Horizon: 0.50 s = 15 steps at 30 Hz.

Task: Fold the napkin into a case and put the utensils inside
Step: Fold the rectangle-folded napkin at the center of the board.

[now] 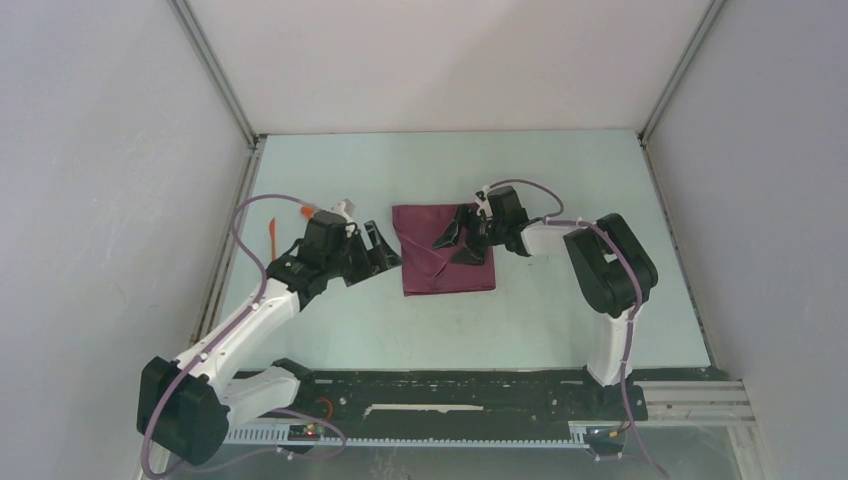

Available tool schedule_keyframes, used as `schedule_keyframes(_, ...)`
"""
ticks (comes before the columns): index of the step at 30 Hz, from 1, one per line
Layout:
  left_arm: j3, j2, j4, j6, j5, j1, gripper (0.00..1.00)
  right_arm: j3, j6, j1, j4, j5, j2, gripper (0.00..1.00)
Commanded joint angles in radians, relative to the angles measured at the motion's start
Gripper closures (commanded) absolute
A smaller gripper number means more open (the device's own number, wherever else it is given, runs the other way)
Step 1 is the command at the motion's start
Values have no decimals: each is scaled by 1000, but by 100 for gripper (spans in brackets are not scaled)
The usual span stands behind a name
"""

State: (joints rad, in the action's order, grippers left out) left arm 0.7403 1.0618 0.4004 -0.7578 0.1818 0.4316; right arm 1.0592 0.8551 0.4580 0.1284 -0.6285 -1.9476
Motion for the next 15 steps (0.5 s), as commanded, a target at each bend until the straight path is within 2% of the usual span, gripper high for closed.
schedule_keyframes(1,52,-32,27,32,-20,1,17,11,36,4,80,-9,-36,18)
schedule_keyframes(15,94,-71,71,50,-44,1,17,64,39,86,107,-28,-65,19)
